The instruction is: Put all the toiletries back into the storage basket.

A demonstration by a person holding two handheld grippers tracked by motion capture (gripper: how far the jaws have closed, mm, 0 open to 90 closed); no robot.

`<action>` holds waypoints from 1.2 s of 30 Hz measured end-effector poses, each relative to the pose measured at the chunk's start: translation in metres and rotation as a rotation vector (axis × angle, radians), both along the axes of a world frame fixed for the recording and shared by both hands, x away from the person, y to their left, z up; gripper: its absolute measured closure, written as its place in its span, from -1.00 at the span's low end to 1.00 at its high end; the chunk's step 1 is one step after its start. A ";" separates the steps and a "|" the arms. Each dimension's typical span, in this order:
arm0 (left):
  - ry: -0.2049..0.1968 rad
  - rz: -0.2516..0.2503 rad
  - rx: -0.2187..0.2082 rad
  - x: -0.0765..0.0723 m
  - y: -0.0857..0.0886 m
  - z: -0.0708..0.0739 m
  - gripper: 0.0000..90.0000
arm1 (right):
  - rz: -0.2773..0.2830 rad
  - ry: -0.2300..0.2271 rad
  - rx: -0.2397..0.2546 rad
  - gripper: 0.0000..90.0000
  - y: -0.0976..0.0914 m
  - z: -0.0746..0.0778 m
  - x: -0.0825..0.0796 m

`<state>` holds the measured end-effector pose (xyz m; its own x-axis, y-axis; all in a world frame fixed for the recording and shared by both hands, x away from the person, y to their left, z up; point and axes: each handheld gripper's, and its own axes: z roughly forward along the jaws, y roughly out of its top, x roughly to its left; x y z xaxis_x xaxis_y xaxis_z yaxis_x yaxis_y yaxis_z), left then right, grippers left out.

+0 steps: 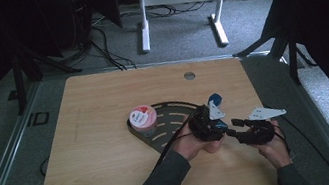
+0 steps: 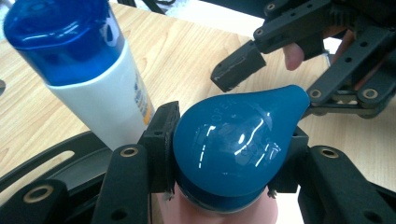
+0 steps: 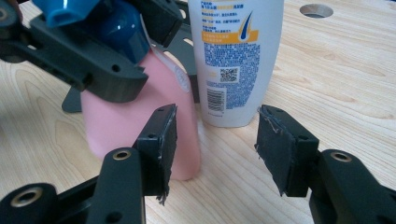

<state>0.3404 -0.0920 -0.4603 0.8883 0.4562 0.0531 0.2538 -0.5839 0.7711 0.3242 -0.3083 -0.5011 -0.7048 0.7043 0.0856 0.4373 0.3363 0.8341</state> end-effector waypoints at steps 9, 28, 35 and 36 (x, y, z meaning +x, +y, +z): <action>0.026 -0.009 -0.024 -0.001 0.005 0.004 0.18 | -0.001 0.002 -0.001 0.05 0.000 0.000 0.000; 0.066 -0.038 -0.019 -0.006 0.021 0.008 0.18 | -0.001 0.010 -0.003 0.05 0.000 -0.003 0.001; 0.071 -0.041 -0.016 -0.008 0.027 0.011 0.18 | -0.002 0.009 -0.004 0.05 0.000 -0.003 0.001; 0.072 -0.039 -0.020 -0.008 0.027 0.011 0.18 | -0.002 0.008 -0.004 0.05 0.000 -0.003 0.001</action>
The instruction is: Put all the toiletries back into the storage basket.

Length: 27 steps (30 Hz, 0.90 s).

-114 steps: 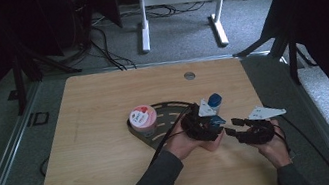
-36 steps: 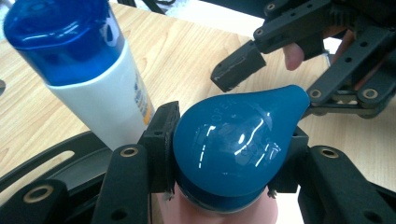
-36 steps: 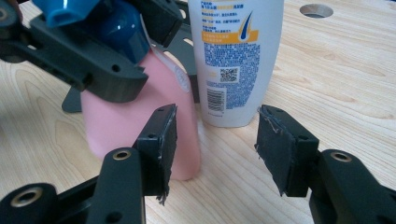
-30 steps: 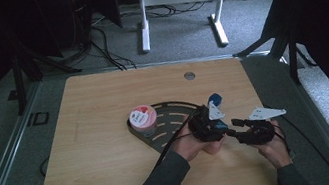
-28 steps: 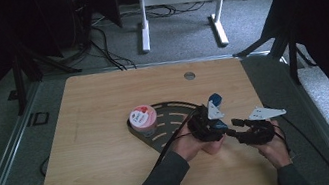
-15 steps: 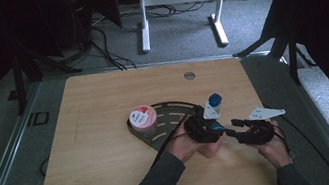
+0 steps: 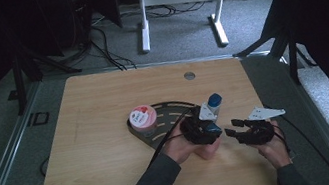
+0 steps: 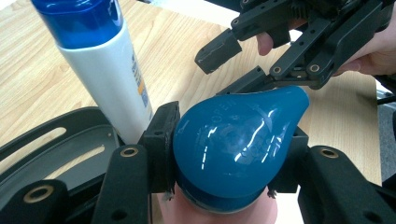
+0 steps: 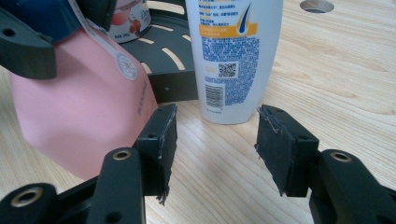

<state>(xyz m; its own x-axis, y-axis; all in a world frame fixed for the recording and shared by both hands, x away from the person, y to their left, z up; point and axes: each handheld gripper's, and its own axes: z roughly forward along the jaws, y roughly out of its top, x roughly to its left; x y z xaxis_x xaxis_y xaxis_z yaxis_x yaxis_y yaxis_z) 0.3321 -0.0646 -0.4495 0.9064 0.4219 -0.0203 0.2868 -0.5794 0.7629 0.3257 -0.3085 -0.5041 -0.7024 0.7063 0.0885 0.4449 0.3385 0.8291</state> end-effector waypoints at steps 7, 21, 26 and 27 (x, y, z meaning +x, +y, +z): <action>0.013 -0.002 -0.007 -0.001 0.006 0.000 0.18 | 0.000 0.004 -0.005 0.06 0.000 -0.002 0.000; 0.008 -0.013 -0.021 -0.005 0.023 0.004 0.18 | 0.004 0.011 -0.013 0.05 0.002 -0.004 0.002; 0.005 -0.011 -0.013 -0.008 0.027 0.007 0.18 | 0.005 0.013 -0.016 0.05 0.004 -0.005 0.002; 0.003 -0.013 -0.013 -0.008 0.029 0.007 0.18 | 0.006 0.012 -0.017 0.05 0.004 -0.006 0.002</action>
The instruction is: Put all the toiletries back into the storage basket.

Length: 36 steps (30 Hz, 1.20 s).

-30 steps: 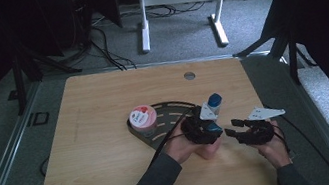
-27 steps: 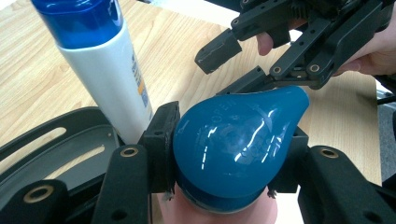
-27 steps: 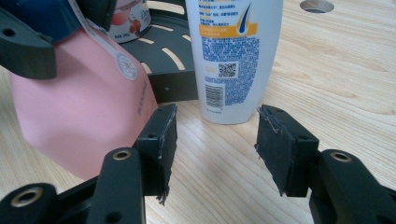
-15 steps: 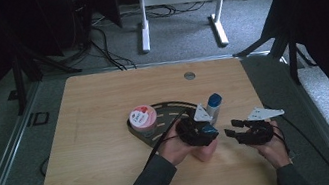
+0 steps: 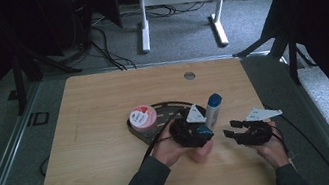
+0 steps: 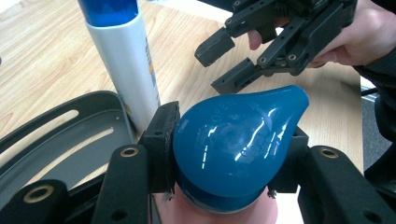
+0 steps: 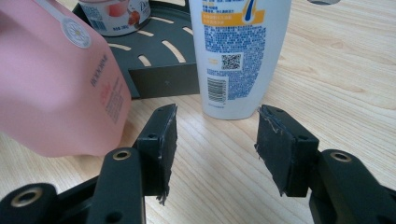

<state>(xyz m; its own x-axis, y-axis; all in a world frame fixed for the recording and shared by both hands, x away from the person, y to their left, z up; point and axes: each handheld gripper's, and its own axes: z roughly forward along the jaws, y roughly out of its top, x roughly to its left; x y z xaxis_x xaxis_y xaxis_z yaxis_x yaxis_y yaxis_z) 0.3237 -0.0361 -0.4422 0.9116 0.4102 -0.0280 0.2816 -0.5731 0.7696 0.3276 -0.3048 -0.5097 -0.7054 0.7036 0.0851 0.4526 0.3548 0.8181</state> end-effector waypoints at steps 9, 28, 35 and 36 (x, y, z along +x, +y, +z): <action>-0.010 0.011 0.026 -0.003 0.011 0.005 0.18 | 0.002 0.005 -0.013 0.06 0.002 -0.001 0.000; -0.016 0.047 0.023 -0.002 0.033 0.014 0.18 | 0.008 0.011 -0.035 0.05 0.007 -0.005 0.001; -0.018 0.072 0.027 0.001 0.042 0.016 0.18 | 0.010 0.011 -0.036 0.06 0.007 -0.006 0.001; -0.017 0.077 0.025 0.002 0.043 0.016 0.18 | 0.011 0.012 -0.036 0.05 0.007 -0.006 0.001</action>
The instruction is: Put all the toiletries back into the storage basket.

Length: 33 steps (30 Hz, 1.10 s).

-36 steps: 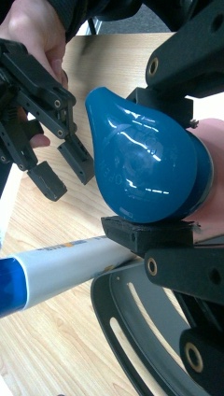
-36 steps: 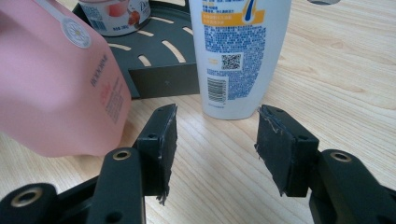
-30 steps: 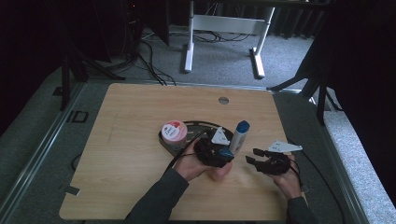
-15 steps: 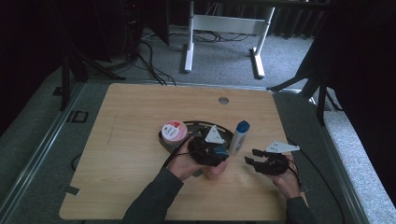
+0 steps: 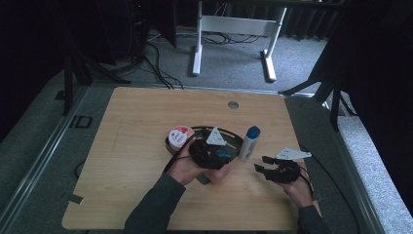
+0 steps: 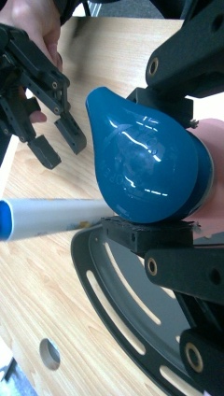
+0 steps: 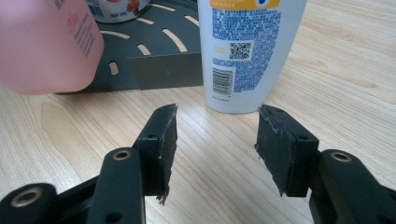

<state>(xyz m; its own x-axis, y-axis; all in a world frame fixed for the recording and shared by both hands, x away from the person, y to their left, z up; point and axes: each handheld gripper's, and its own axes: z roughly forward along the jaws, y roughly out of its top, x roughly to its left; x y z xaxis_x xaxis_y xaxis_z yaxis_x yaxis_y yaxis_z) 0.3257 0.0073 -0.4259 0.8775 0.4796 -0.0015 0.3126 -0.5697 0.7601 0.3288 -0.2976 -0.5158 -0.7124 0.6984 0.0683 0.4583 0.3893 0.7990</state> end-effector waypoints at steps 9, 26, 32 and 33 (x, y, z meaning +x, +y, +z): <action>-0.002 0.037 0.011 0.007 0.009 -0.001 0.18 | 0.003 -0.001 -0.001 0.05 0.000 0.000 0.000; 0.015 0.093 0.021 0.025 0.014 -0.008 0.18 | 0.002 -0.002 0.001 0.06 0.000 0.001 0.000; 0.026 0.112 0.016 0.031 0.014 -0.011 0.18 | 0.001 -0.003 0.003 0.05 -0.001 0.001 0.000; 0.026 0.114 0.019 0.032 0.014 -0.011 0.18 | 0.001 -0.003 0.003 0.05 -0.001 0.001 0.000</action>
<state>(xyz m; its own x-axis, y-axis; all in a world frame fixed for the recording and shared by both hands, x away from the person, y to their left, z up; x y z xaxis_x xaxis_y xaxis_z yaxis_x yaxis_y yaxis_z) 0.3579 0.0209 -0.4374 0.8169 0.5765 -0.0138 0.3961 -0.5436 0.7400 0.3293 -0.2986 -0.5149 -0.7137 0.6971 0.0687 0.4556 0.3874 0.8014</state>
